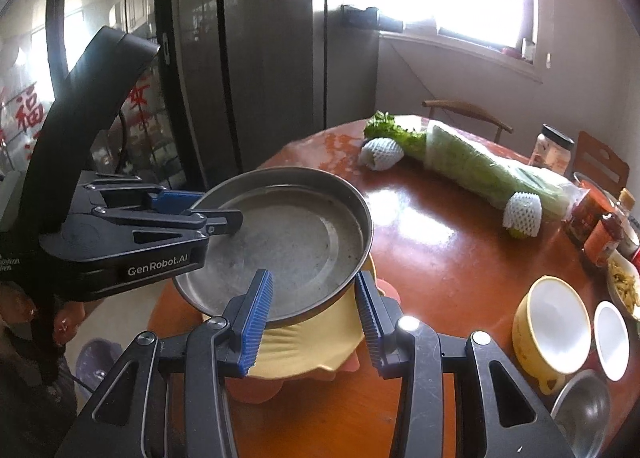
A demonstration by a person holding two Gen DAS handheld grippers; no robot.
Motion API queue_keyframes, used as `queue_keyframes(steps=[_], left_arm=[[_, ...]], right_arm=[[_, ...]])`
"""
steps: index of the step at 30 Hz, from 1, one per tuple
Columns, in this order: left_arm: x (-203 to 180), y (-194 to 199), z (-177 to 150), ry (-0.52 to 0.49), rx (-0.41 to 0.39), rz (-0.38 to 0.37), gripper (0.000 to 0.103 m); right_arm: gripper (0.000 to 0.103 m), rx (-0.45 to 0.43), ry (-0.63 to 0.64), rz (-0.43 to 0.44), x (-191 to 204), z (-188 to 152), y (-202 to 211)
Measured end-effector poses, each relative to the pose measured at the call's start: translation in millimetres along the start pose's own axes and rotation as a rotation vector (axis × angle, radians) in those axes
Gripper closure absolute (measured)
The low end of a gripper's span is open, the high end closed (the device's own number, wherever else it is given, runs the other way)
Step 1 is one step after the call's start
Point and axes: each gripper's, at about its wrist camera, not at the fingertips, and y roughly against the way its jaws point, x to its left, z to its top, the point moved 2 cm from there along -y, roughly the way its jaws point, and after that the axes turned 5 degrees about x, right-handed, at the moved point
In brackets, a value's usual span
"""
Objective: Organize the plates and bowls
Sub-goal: 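Lower the steel tray onto the yellow shell plate with the left gripper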
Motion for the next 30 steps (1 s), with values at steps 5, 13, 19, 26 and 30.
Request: queue_keyframes(steps=[5, 13, 19, 26, 30], left_arm=[[4, -14, -2, 0.007, 0.03, -0.004, 0.073], [-2, -22, -4, -0.012, 0.046, -0.016, 0.073], [-5, -26, -4, -0.015, 0.055, -0.016, 0.073], [-6, -27, -4, -0.021, 0.056, -0.019, 0.073], [-7, -28, -4, -0.023, 0.061, -0.023, 0.073]], right_arm=[[0.059, 0.034, 0.014, 0.003, 2, -4, -13], [0.059, 0.08, 0.042, -0.014, 0, -13, -27], [0.058, 0.107, 0.085, -0.044, 3, -19, -33], [0.058, 0.129, 0.099, -0.059, 3, -23, -37], [0.057, 0.131, 0.116, -0.079, 4, -23, -37]])
